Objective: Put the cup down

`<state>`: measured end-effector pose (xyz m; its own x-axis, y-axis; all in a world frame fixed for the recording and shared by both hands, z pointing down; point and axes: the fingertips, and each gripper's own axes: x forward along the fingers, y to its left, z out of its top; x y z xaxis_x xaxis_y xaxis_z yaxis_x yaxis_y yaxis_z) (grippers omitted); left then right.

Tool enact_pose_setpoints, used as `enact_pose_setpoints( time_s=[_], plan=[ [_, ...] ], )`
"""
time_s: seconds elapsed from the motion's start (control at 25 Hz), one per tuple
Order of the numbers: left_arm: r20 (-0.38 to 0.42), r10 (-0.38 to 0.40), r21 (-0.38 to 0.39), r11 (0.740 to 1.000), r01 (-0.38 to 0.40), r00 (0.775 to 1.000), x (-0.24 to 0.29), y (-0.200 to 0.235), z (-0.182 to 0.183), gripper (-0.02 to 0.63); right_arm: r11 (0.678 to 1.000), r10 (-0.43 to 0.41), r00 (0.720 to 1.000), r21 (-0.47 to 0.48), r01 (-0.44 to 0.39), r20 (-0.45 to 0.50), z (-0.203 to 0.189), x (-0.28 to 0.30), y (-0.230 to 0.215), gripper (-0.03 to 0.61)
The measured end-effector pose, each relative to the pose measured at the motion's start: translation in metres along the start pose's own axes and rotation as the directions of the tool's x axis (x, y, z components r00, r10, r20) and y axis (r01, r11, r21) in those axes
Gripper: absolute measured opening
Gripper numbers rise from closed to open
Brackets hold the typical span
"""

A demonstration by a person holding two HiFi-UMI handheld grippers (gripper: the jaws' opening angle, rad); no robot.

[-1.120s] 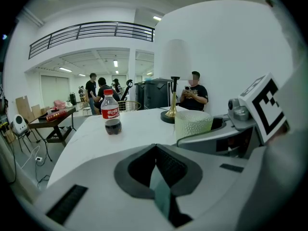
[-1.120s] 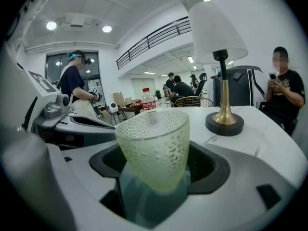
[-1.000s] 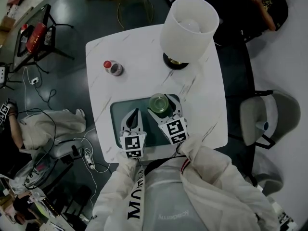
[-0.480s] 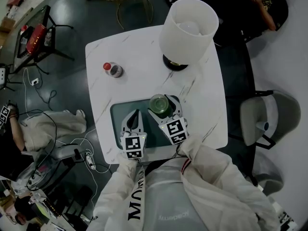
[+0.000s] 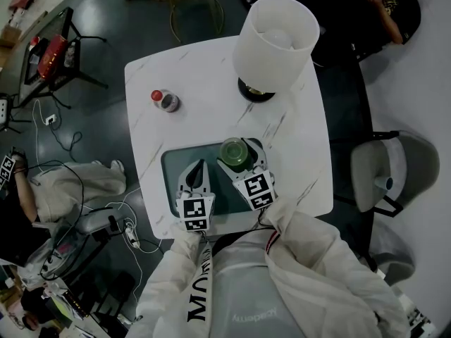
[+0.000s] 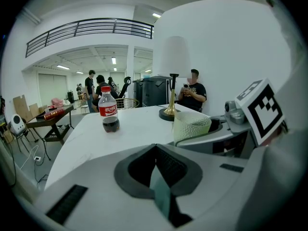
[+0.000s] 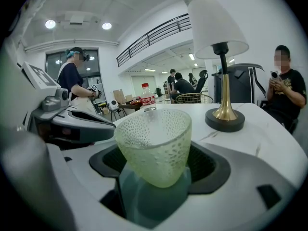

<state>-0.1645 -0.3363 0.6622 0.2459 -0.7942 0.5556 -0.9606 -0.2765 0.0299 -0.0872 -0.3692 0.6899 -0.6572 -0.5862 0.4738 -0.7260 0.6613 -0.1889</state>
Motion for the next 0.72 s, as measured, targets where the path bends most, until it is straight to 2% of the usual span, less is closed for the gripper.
enact_pose_setpoints(
  time_s=[0.44, 0.72],
  plan=[
    [-0.016, -0.007, 0.002, 1.0, 0.007, 1.0, -0.006, -0.003, -0.009, 0.011, 1.0, 0.009, 0.999, -0.019, -0.009, -0.044, -0.007, 0.004, 0.003, 0.382],
    [-0.021, -0.011, 0.006, 1.0, 0.011, 1.0, -0.013, -0.005, -0.013, 0.011, 0.999, -0.03, 0.994, -0.02, 0.028, -0.102, -0.017, 0.0, 0.003, 0.382]
  ],
)
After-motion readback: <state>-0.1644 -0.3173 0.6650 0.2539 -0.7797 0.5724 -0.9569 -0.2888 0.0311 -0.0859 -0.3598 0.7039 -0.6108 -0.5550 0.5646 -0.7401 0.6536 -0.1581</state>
